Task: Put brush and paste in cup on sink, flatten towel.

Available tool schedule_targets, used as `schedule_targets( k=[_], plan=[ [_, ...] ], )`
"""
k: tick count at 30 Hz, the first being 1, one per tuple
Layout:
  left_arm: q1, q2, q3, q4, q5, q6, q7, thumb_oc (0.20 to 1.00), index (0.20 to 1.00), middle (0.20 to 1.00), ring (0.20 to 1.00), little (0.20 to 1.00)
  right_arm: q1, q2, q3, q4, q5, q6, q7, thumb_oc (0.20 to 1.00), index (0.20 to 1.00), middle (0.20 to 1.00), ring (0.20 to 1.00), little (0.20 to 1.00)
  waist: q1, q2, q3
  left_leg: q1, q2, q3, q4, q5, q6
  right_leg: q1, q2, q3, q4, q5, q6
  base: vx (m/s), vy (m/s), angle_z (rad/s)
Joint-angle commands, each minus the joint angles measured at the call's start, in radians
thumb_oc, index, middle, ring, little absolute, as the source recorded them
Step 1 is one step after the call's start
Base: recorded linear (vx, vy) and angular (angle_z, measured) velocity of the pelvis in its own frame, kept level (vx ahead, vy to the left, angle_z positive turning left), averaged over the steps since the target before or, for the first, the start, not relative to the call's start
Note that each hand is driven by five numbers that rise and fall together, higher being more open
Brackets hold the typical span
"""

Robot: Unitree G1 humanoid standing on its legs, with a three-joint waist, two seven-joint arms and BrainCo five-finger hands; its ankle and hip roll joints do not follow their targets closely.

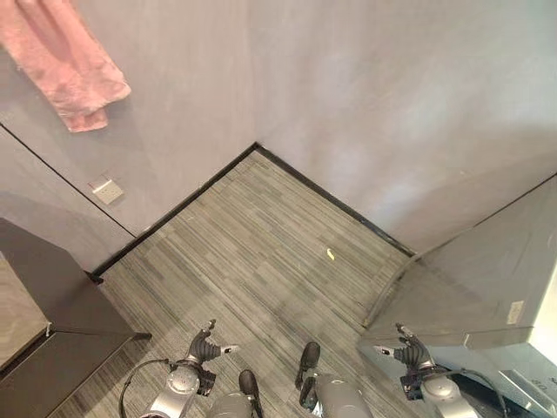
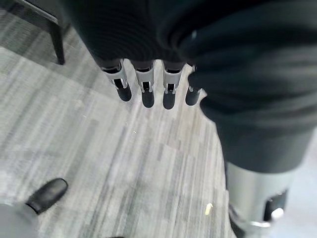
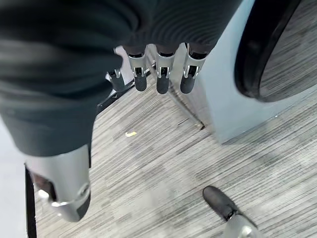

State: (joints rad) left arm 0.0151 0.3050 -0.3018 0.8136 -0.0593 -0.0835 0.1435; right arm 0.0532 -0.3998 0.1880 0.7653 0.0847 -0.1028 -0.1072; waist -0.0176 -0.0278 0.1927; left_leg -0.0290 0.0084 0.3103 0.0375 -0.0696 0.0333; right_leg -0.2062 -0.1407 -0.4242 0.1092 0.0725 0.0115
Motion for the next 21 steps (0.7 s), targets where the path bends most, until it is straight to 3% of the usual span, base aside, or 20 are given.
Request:
schedule_targets(
  k=[1,5,6,8,11,15,21],
  plan=[
    [-0.003,0.027,0.029,-0.019,0.035,-0.026,0.0,1.0,1.0,1.0,1.0,1.0,-0.004,-0.004,0.009,-0.006,0.019,-0.018,0.0,1.0,1.0,1.0,1.0,1.0,0.011,-0.037,-0.04,-0.015,-0.025,-0.088,0.039,-0.019,-0.02,0.099,-0.023,0.053,-0.002,-0.023,0.117,-0.02,0.048,0.16],
    [0.008,0.035,0.03,-0.018,0.035,-0.032,-0.006,1.0,1.0,1.0,1.0,1.0,0.004,0.008,0.023,0.007,0.022,-0.022,0.016,1.0,1.0,1.0,1.0,1.0,0.021,-0.041,-0.047,0.0,-0.037,-0.146,-0.003,0.01,-0.014,0.103,-0.019,0.08,-0.001,-0.012,0.124,-0.01,0.044,0.26],
    [-0.005,0.037,0.031,0.012,0.001,-0.047,0.001,1.0,1.0,1.0,1.0,1.0,0.014,0.015,0.034,0.036,0.01,-0.026,0.018,1.0,1.0,1.0,1.0,1.0,-0.028,-0.039,-0.046,-0.008,-0.05,-0.266,0.001,0.029,-0.002,0.06,0.064,0.423,0.098,-0.012,0.139,0.03,-0.012,0.86],
    [0.005,0.032,0.042,0.02,-0.025,-0.052,0.006,1.0,1.0,1.0,1.0,1.0,0.012,0.019,0.042,0.051,-0.004,-0.025,0.019,1.0,1.0,1.0,1.0,1.0,-0.018,-0.038,-0.049,-0.005,-0.04,-0.289,-0.003,0.029,-0.006,0.058,0.034,0.399,0.073,0.001,0.134,0.04,-0.105,1.59],
    [0.017,0.037,0.049,0.029,-0.013,-0.04,0.004,1.0,1.0,1.0,1.0,1.0,-0.01,0.008,0.046,0.031,-0.026,-0.021,0.02,1.0,1.0,1.0,1.0,1.0,0.015,-0.058,-0.037,-0.005,-0.029,-0.29,0.038,0.006,-0.026,0.036,-0.049,0.256,-0.009,0.04,0.156,0.05,-0.157,0.26],
    [-0.005,0.022,0.045,0.078,-0.008,-0.031,0.012,1.0,1.0,1.0,1.0,1.0,-0.019,0.005,0.055,0.04,-0.023,-0.015,0.025,1.0,1.0,1.0,1.0,1.0,0.017,-0.078,-0.071,0.013,-0.014,-0.32,0.014,0.013,-0.05,0.09,-0.015,0.251,-0.038,0.008,0.148,0.07,-0.178,0.42],
    [-0.015,0.025,0.013,0.068,0.026,-0.034,0.005,1.0,1.0,1.0,1.0,1.0,-0.022,-0.004,0.057,0.057,-0.022,-0.014,0.022,1.0,1.0,1.0,1.0,1.0,0.012,-0.069,-0.11,0.038,0.011,-0.342,0.003,0.017,-0.065,0.141,0.012,0.233,-0.038,-0.039,0.125,0.08,-0.135,0.17]
  ],
)
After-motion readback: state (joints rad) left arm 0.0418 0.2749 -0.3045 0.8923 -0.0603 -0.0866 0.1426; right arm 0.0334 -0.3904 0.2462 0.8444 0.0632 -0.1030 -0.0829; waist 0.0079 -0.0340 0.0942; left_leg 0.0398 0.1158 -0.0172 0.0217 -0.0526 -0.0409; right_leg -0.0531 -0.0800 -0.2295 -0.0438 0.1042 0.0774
